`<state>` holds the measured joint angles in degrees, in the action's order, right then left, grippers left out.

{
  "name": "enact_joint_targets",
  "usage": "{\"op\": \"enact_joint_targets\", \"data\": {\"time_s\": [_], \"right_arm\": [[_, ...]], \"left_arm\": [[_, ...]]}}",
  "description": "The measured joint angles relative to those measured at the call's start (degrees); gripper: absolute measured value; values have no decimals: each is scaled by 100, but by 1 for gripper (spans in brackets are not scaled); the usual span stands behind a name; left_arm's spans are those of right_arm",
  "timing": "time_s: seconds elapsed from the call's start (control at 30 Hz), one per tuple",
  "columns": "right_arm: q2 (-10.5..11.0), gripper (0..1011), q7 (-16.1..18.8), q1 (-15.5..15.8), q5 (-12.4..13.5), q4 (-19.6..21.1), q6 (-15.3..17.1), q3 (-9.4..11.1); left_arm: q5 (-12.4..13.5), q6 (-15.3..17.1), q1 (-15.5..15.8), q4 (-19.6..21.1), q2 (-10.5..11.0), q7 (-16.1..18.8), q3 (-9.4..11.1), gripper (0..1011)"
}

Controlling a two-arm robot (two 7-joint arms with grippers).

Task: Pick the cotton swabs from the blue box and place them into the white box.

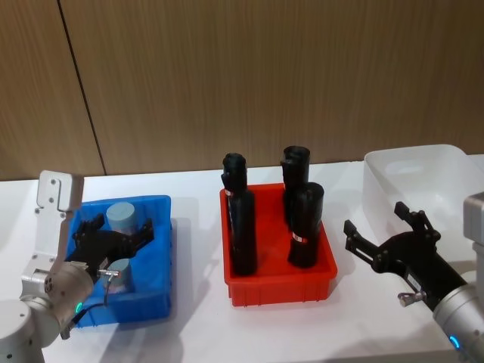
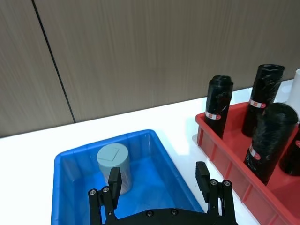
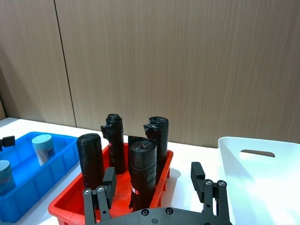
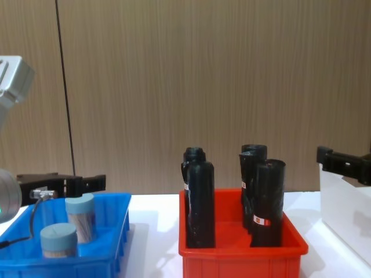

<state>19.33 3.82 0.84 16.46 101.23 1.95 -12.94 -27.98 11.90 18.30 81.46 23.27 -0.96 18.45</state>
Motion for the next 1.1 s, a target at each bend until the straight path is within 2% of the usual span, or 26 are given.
{"op": "enact_joint_targets", "data": {"time_s": [0.4,0.63,0.9,1.1], "right_arm": [[0,1002,0,0,0,0,0,0],[0,1002,0,0,0,0,0,0],[0,1002,0,0,0,0,0,0],[0,1002,0,0,0,0,0,0]], "left_arm": [[-309,304,129,-247,-84,9,-70,1002],[-512,609,149,-257,-123,130,-91,1003],[-749,986,109,-134,-144,432,-119,1003],[-800,1156,70,-37,-145,620,-130,1003]]}}
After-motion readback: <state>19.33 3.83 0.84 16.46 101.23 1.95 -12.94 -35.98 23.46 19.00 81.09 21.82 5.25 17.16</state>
